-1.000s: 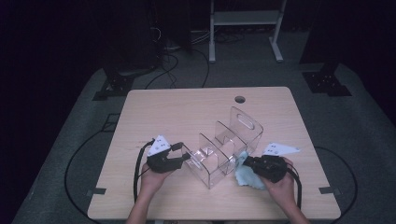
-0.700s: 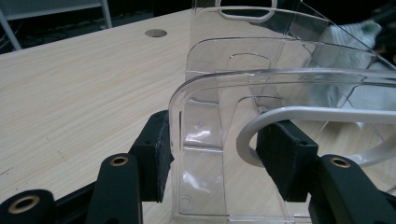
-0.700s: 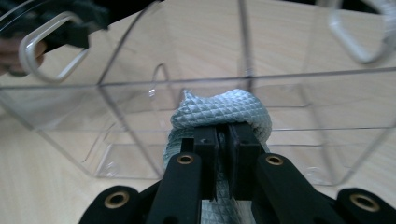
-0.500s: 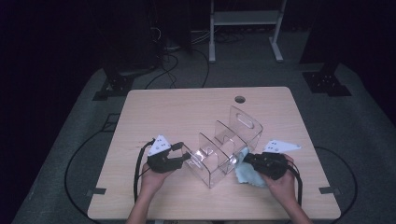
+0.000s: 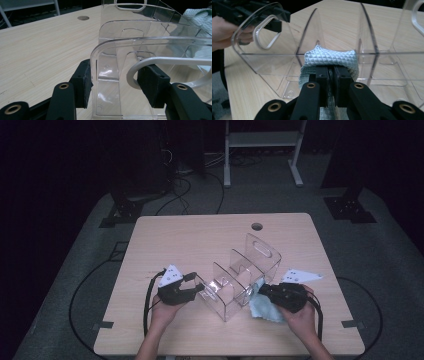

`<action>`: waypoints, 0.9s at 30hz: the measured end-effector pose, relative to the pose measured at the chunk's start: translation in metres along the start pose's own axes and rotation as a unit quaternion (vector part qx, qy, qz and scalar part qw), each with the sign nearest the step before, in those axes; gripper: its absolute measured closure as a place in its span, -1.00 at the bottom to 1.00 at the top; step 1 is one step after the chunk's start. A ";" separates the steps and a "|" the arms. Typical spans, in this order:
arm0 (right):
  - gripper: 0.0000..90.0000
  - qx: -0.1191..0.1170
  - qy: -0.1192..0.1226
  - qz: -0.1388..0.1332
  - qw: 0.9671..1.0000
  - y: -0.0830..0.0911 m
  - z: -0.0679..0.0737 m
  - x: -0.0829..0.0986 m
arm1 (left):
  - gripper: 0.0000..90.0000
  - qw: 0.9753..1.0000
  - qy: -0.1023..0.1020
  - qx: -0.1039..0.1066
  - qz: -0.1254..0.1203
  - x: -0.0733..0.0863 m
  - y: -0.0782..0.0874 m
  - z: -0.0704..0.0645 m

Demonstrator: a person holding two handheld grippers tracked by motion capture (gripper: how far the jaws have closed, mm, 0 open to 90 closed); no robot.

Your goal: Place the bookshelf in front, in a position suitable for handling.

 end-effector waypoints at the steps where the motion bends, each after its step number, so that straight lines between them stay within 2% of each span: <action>1: 0.86 0.005 0.009 0.002 1.000 0.000 0.001 -0.001 | 0.03 1.000 0.000 0.000 0.000 0.000 0.000 0.000; 3: 0.86 0.026 0.012 -0.002 1.000 0.003 -0.006 -0.003 | 0.03 1.000 -0.002 -0.001 0.000 0.000 0.000 0.000; 5: 0.86 0.044 -0.004 -0.008 0.999 0.008 -0.018 -0.005 | 0.03 1.000 -0.002 -0.001 0.000 0.000 0.000 -0.001; 7: 0.86 0.043 -0.011 -0.011 0.999 0.009 -0.021 -0.004 | 0.03 1.000 -0.001 -0.001 -0.001 0.000 0.000 -0.001; 10: 0.86 0.033 0.005 -0.004 0.999 0.002 -0.007 -0.001 | 0.03 1.000 0.000 -0.001 0.000 0.000 0.000 0.000; 13: 0.86 0.004 0.019 0.005 1.000 -0.003 0.011 0.002 | 0.03 1.000 -0.003 -0.001 0.000 0.000 0.000 0.000; 15: 0.86 0.008 0.030 0.010 0.999 -0.002 0.012 0.002 | 0.03 1.000 -0.003 -0.002 0.000 0.000 0.000 0.000; 19: 0.86 0.028 0.012 0.005 1.000 0.000 -0.002 0.002 | 0.03 1.000 -0.002 -0.001 0.000 0.000 0.000 -0.001; 21: 0.86 0.024 0.015 0.007 1.000 -0.001 0.003 0.003 | 0.03 1.000 -0.003 -0.002 0.000 0.000 0.000 -0.001; 24: 0.86 -0.004 0.033 0.017 0.999 -0.008 0.025 0.006 | 0.03 1.000 -0.002 -0.002 0.000 0.000 0.000 0.000; 26: 0.86 -0.001 0.047 0.022 0.999 -0.010 0.029 0.006 | 0.03 1.000 -0.002 -0.002 0.000 0.000 0.000 0.000; 27: 0.86 -0.003 0.047 0.022 0.999 -0.009 0.027 0.005 | 0.03 1.000 -0.001 -0.003 0.000 0.000 0.000 0.000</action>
Point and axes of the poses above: each handheld gripper's, and its own axes: y roughly backward along the jaws, x roughly out of its underside, z roughly to its left, the point moved 6 cm from there along -y, roughly forward along the jaws, and after that the axes turned 2 degrees about x, right-handed, at the moved point
